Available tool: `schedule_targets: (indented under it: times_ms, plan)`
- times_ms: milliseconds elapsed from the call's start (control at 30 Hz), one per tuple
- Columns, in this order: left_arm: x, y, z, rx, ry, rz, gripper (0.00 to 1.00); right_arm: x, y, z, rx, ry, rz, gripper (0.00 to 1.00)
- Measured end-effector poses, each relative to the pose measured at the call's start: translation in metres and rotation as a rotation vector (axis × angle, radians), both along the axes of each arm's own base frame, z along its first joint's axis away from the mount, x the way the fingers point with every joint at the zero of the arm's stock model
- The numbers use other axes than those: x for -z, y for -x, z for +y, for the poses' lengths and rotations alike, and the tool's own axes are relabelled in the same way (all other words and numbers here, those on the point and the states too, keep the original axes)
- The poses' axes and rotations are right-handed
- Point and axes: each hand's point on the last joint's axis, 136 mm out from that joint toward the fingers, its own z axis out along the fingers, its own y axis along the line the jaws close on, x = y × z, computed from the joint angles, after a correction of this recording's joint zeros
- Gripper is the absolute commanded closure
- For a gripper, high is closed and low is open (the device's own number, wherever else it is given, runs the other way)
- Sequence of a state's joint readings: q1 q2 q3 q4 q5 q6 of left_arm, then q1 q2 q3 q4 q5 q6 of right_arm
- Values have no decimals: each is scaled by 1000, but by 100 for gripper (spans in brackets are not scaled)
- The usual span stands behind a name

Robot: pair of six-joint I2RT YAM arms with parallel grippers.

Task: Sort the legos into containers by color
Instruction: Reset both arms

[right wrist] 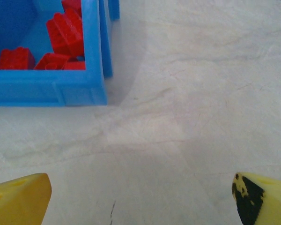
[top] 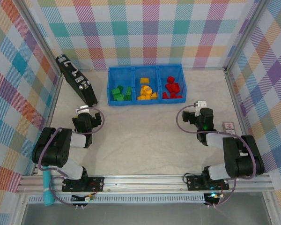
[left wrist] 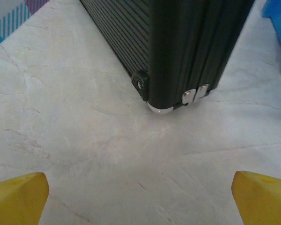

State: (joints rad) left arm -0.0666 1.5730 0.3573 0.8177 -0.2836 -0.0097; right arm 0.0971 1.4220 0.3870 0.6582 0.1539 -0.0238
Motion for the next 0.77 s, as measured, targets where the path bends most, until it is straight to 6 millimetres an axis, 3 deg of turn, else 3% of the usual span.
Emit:
schedule_targets:
  times_ms: [200,767]
  plan:
    - [-13,-17,-20,108,42,-42,0,17,-10,-9,-16,-53,6,1]
    - [-15,-19,-27,153,50,-45,0,8,-16,-5,-57,-90,-19,1]
